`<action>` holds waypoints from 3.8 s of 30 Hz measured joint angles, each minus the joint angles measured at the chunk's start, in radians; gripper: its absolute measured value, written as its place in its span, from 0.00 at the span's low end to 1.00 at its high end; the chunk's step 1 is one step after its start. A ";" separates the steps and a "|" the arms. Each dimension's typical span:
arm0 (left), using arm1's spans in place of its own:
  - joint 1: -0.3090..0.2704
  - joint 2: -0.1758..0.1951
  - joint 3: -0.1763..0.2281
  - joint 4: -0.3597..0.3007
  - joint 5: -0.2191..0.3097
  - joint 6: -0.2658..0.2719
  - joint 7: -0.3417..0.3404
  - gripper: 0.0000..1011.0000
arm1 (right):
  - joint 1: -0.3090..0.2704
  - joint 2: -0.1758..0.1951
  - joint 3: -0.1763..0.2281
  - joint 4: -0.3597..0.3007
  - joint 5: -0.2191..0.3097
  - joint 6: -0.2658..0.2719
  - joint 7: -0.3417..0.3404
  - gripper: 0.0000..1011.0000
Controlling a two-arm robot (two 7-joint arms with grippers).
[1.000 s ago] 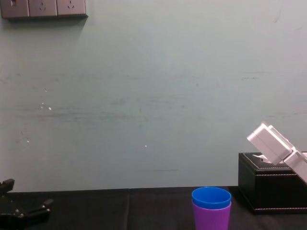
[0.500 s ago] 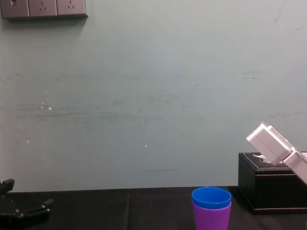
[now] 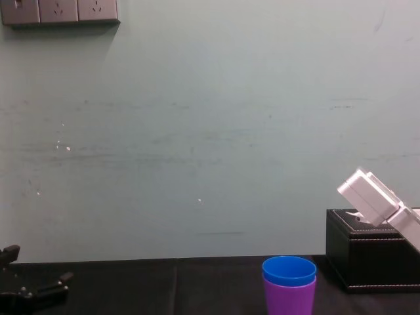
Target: Stack the three plastic cups sequentially using one hand.
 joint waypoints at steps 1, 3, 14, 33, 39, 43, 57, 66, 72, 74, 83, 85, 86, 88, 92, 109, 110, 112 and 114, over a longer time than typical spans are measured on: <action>0.000 0.000 0.000 0.000 0.000 0.000 0.000 1.00 | 0.000 0.000 0.000 0.000 0.000 0.000 0.000 0.70; 0.000 0.000 0.000 0.000 0.000 0.000 0.000 1.00 | 0.000 0.000 0.000 0.000 0.000 0.000 0.000 0.70; 0.000 0.000 0.000 0.000 0.000 0.000 0.000 1.00 | 0.000 0.000 0.000 -0.001 0.001 0.001 0.000 0.70; 0.000 0.000 0.000 0.000 0.000 0.000 0.000 1.00 | -0.002 0.021 0.003 -0.048 -0.027 0.014 -0.009 0.70; 0.000 0.000 0.000 0.000 0.000 0.000 0.000 1.00 | -0.006 0.026 0.017 -0.061 -0.009 0.025 -0.009 0.70; 0.000 0.000 0.000 0.000 0.000 0.000 0.000 1.00 | -0.008 0.029 0.027 -0.071 0.006 0.031 -0.011 0.70; 0.000 0.000 0.000 0.000 0.000 0.000 0.000 1.00 | 0.004 0.047 0.044 -0.111 0.032 0.057 -0.033 0.70; 0.000 0.000 0.000 0.000 0.000 0.000 0.000 1.00 | 0.016 0.062 0.052 -0.139 0.039 0.077 -0.046 0.70; 0.000 0.000 0.000 0.000 0.000 0.000 0.000 1.00 | 0.022 0.073 0.060 -0.158 0.051 0.091 -0.055 0.70; 0.000 0.000 0.000 0.000 0.000 0.000 0.000 1.00 | 0.023 0.074 0.061 -0.161 0.053 0.094 -0.057 0.70; 0.000 0.000 0.000 0.000 0.000 0.000 0.000 1.00 | 0.044 0.078 0.070 -0.165 0.065 0.107 -0.071 0.70; 0.000 0.000 0.000 0.000 0.000 0.000 0.000 1.00 | 0.049 0.077 0.072 -0.160 0.066 0.108 -0.072 0.70; 0.000 0.000 0.000 0.000 0.000 0.000 0.000 1.00 | 0.053 0.076 0.072 -0.158 0.067 0.108 -0.073 0.70; 0.000 0.000 0.000 0.000 0.000 0.000 0.000 1.00 | 0.062 0.073 0.076 -0.147 0.073 0.109 -0.073 0.70; 0.000 0.000 0.000 0.000 0.000 0.000 0.000 1.00 | 0.076 0.067 0.081 -0.131 0.081 0.109 -0.072 0.70; 0.000 0.000 0.000 0.000 0.000 0.000 0.000 1.00 | 0.128 0.052 0.077 -0.071 0.082 0.101 -0.070 0.70; 0.000 0.000 0.000 0.000 0.000 0.000 0.000 1.00 | 0.130 0.051 0.078 -0.066 0.082 0.100 -0.070 0.70; 0.000 0.000 0.000 0.000 0.000 0.000 0.000 1.00 | 0.132 0.050 0.079 -0.063 0.082 0.099 -0.071 0.70; 0.000 0.000 0.000 0.000 0.000 0.000 0.000 1.00 | 0.134 0.048 0.080 -0.057 0.082 0.098 -0.072 0.70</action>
